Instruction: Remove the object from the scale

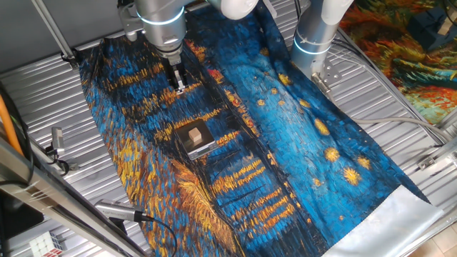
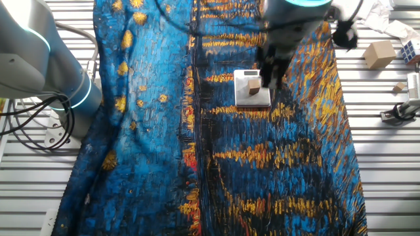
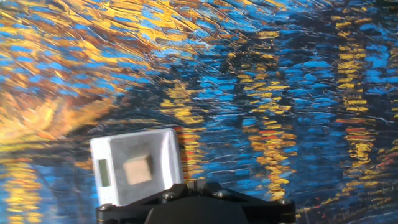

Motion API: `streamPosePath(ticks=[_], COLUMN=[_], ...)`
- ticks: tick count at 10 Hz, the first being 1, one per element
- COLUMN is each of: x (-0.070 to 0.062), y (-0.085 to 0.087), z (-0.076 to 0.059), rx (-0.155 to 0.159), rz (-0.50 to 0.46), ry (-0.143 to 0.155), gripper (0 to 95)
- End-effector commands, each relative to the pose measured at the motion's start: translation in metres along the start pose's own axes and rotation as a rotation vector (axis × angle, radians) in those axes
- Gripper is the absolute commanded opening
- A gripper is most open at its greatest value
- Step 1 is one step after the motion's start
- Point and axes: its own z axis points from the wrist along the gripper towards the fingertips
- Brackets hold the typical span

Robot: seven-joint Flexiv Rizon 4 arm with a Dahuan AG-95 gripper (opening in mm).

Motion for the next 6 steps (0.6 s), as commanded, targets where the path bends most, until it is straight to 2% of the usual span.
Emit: streamPosePath(ticks=[1,2,3,6], x=[-0.010,-0.015,-0.025,-0.037], y=[0.013,0.018,0.029,0.047], z=[-0.014,-0.012,-0.001,0.021], rx=[-0.003,-0.010,-0.009,-0.010], rz=[0.021,0.030,0.056,0.088], ry=[0.010,0.003,-0.001,-0.001], gripper=[0.0,0.0,0.0,0.0])
